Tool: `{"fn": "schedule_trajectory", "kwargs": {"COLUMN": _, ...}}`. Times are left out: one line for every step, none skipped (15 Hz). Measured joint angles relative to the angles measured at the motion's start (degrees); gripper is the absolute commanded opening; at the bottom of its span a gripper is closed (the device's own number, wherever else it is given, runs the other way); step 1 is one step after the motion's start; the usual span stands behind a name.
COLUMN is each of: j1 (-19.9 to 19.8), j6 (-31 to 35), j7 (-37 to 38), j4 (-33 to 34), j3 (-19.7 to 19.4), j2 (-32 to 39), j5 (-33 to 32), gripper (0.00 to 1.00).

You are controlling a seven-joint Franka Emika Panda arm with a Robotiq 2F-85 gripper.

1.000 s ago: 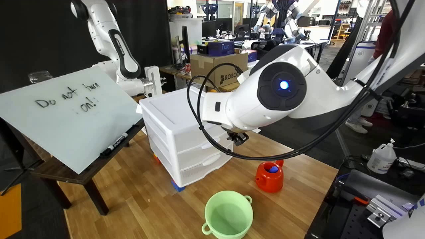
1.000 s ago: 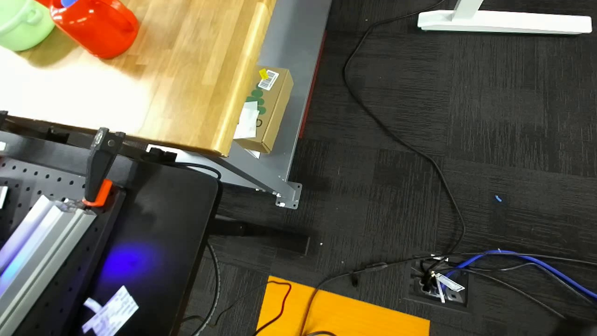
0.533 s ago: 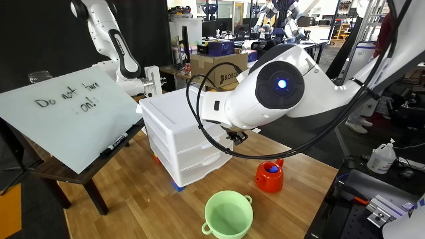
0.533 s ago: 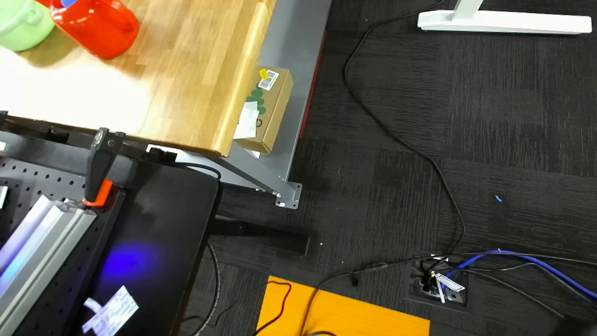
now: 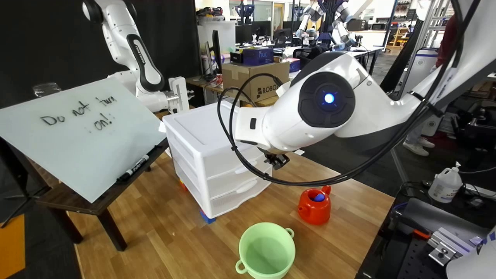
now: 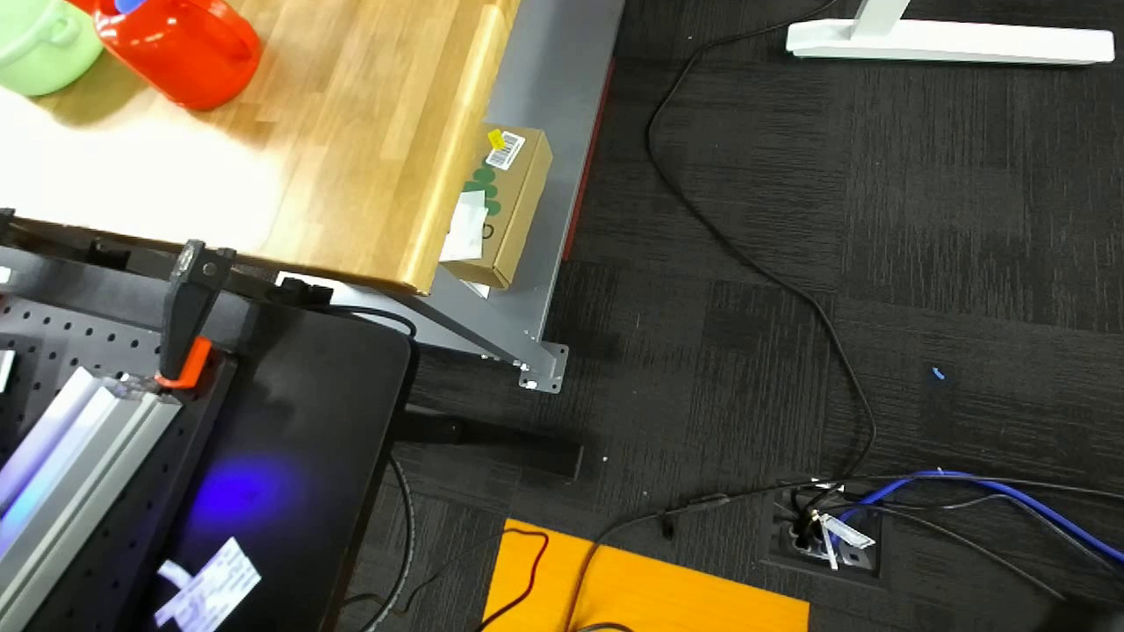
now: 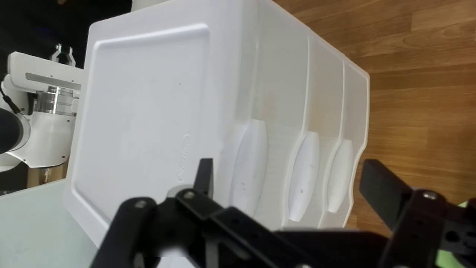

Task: Open the top drawer

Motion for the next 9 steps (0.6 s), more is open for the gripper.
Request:
{"fn": "schedule_trajectory", "kwargs": {"j1": 0.00, "j6": 0.00, "j7": 0.00, "j4": 0.00, "j3": 0.00, "j2": 0.00, "j5": 0.00, "gripper": 1.00}}
{"fn": "schedule_trajectory", "kwargs": {"j1": 0.00, "j6": 0.00, "j7": 0.00, "j4": 0.00, "j3": 0.00, "j2": 0.00, "j5": 0.00, "gripper": 1.00}}
{"fn": "schedule_trajectory", "kwargs": {"j1": 0.00, "j6": 0.00, "j7": 0.00, "j4": 0.00, "j3": 0.00, "j2": 0.00, "j5": 0.00, "gripper": 1.00}}
{"fn": "schedule_trajectory", "kwargs": {"j1": 0.00, "j6": 0.00, "j7": 0.00, "j4": 0.00, "j3": 0.00, "j2": 0.00, "j5": 0.00, "gripper": 1.00}}
{"fn": "schedule_trajectory", "kwargs": {"j1": 0.00, "j6": 0.00, "j7": 0.00, "j4": 0.00, "j3": 0.00, "j2": 0.00, "j5": 0.00, "gripper": 1.00}}
{"fn": "schedule_trajectory", "kwargs": {"j1": 0.00, "j6": -0.06, "j7": 0.00, "j4": -0.02, "j3": 0.00, "j2": 0.00, "j5": 0.06, "gripper": 1.00}}
{"fn": "schedule_trajectory", "kwargs": {"j1": 0.00, "j6": -0.24, "j7": 0.00, "j4": -0.10, "j3": -0.03, "j2": 0.00, "j5": 0.32, "gripper": 1.00}}
{"fn": "schedule_trajectory", "kwargs": {"j1": -0.02, "j6": -0.61, "j7": 0.00, "j4": -0.18, "j3": -0.08, "j2": 0.03, "j5": 0.61, "gripper": 1.00}}
{"fn": "schedule_trajectory", "kwargs": {"j1": -0.06, "j6": -0.98, "j7": 0.00, "j4": -0.26, "j3": -0.15, "j2": 0.07, "j5": 0.93, "gripper": 1.00}}
